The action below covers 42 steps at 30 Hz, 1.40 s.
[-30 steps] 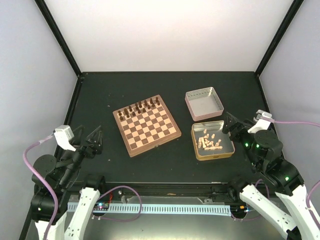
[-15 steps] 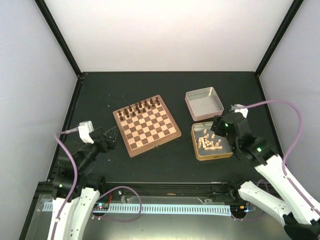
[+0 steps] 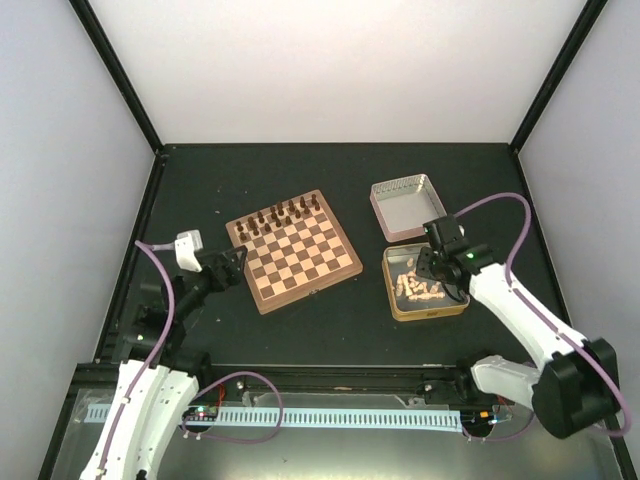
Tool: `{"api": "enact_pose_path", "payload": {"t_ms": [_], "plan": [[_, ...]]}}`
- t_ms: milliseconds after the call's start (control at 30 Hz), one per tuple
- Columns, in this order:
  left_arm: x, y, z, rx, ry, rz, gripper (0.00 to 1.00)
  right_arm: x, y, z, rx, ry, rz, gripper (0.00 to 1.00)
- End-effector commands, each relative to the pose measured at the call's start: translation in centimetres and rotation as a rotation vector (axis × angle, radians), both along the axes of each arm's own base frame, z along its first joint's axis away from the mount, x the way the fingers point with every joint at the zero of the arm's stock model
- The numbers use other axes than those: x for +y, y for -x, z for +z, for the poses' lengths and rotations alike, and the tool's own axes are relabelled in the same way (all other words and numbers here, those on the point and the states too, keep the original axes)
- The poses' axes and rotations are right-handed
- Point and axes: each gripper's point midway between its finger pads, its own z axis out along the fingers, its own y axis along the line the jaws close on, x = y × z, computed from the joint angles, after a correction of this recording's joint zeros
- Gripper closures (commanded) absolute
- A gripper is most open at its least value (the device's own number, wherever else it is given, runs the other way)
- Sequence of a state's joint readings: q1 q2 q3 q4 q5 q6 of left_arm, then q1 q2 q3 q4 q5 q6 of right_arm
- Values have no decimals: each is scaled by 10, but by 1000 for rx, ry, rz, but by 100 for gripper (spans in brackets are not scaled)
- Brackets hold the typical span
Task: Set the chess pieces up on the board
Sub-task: Pick up the chess piece from the storage box.
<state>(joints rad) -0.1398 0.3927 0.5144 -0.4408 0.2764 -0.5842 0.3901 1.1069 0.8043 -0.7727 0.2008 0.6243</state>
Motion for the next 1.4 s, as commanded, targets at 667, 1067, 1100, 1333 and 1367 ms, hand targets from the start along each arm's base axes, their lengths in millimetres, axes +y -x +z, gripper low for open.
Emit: {"api": "enact_pose_path", "payload": {"t_ms": [667, 1067, 1100, 1333, 1367], "plan": [[-1, -15, 2, -56, -104, -25, 1, 0, -35, -84, 199, -4, 13, 76], [1, -16, 7, -62, -116, -15, 1, -16, -43, -65, 136, 79, -22, 93], [3, -16, 7, -62, -119, -8, 1, -15, -44, -58, 125, 77, -20, 93], [11, -13, -2, -19, -117, 44, 1, 17, -57, 10, 6, -23, 69, 94], [13, -12, -4, -12, -118, 52, 1, 27, -60, 18, -8, -38, 98, 94]]}}
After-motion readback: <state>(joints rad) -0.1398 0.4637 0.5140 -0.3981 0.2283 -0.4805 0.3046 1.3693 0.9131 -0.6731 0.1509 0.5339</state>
